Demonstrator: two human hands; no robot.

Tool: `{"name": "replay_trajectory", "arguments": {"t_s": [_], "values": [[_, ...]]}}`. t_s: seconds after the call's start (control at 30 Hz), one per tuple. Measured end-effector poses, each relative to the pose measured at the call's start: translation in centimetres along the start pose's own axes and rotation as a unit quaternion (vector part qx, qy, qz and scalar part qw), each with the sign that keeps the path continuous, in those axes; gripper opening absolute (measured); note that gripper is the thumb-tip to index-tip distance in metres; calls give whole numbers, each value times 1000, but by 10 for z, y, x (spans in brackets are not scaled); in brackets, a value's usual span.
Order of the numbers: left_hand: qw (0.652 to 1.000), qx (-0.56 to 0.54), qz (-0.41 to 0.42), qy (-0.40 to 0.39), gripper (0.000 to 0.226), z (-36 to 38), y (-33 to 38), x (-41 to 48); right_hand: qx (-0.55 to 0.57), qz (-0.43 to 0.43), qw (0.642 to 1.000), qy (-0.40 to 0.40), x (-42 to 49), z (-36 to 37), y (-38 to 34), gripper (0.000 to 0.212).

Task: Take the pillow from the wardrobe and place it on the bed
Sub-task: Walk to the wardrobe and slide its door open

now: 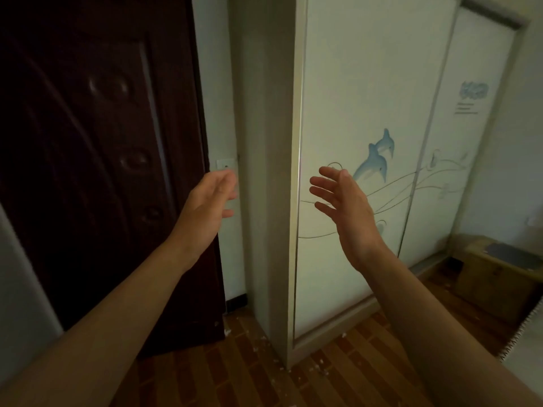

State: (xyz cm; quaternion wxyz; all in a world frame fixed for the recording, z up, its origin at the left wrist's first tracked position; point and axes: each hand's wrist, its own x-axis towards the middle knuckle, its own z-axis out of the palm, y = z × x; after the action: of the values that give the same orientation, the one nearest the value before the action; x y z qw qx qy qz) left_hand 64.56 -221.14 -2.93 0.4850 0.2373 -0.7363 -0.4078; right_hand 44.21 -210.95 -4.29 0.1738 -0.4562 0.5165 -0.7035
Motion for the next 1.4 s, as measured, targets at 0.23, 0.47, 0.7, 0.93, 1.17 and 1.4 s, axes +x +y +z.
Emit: {"name": "replay_trajectory", "arguments": {"t_s": [0.23, 0.47, 0.7, 0.93, 1.17, 1.4], "values": [[999, -26, 17, -39, 37, 47, -49, 129, -6, -14, 998, 55, 112, -21, 42, 51], [991, -99, 12, -93, 37, 106, -92, 227, -24, -5, 993, 113, 190, -56, 76, 48], [973, -140, 43, -180, 48, 173, -132, 321, -67, -11, 980, 186, 253, -84, 103, 50], [950, -186, 84, -238, 42, 230, -159, 403, -111, -40, 959, 256, 305, -103, 113, 54], [925, -227, 88, -291, 34, 304, -177, 452, -148, -32, 941, 303, 347, -143, 137, 52], [915, -234, 100, -313, 27, 401, -188, 492, -155, -31, 930, 332, 391, -217, 172, 48]]}}
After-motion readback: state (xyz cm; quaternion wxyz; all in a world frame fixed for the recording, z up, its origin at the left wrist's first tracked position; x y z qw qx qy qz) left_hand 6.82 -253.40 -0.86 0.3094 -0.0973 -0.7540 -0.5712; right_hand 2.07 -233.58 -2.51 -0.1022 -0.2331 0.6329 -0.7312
